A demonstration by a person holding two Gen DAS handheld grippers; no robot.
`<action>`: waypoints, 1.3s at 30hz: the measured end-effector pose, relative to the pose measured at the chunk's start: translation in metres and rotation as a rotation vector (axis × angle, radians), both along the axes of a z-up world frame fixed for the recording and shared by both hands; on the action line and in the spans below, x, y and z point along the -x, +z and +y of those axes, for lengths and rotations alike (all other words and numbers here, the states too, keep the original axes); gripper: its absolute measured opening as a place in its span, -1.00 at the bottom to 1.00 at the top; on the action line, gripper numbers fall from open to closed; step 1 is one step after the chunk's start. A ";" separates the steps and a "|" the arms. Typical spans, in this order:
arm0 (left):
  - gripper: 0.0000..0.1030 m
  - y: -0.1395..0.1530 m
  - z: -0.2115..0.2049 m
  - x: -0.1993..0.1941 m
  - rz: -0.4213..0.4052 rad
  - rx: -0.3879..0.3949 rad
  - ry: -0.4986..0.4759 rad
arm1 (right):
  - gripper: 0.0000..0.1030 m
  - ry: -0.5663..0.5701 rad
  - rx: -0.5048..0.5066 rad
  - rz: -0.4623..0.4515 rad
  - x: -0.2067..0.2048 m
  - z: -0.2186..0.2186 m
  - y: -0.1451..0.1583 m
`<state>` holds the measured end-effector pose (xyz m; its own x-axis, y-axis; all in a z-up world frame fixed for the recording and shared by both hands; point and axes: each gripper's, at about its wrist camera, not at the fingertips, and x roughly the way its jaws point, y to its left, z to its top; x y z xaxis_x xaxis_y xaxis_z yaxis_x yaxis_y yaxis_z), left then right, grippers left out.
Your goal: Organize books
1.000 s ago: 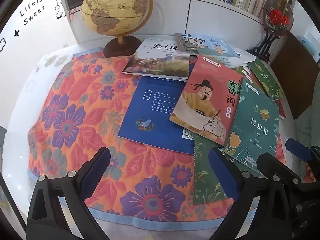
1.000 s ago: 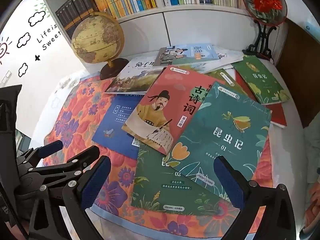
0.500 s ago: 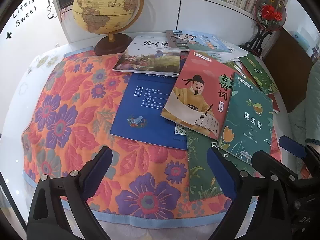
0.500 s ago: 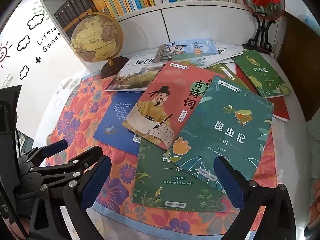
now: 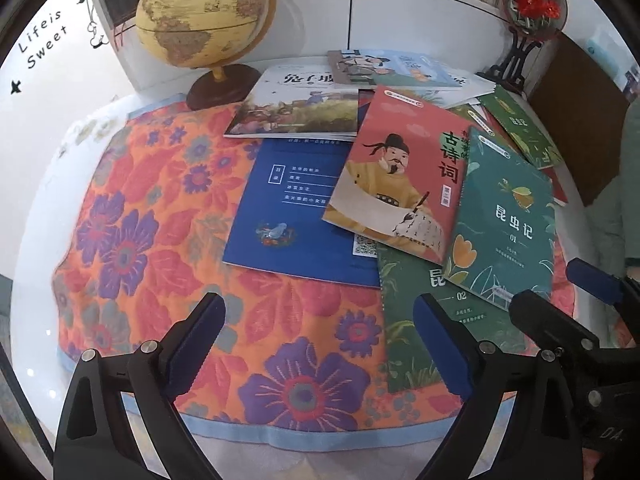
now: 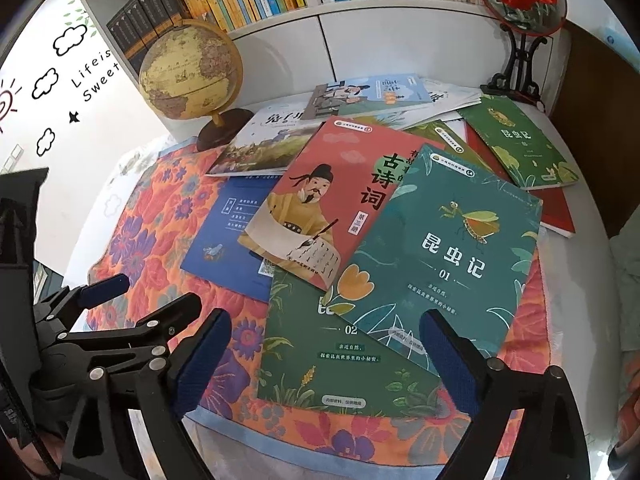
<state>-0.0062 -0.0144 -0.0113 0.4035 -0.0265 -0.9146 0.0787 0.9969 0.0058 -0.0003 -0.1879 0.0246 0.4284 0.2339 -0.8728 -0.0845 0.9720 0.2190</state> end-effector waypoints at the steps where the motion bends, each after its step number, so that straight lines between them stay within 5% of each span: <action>1: 0.83 0.000 0.000 0.000 0.000 -0.004 -0.002 | 0.84 -0.002 0.004 0.002 0.000 0.000 -0.001; 39: 0.82 0.005 -0.009 0.001 -0.031 0.023 -0.033 | 0.84 -0.056 0.021 -0.018 0.004 -0.014 0.000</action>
<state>-0.0073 -0.0231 -0.0059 0.4303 -0.0611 -0.9006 0.1114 0.9937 -0.0142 -0.0040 -0.2017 0.0246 0.4563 0.1907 -0.8692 -0.0332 0.9797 0.1975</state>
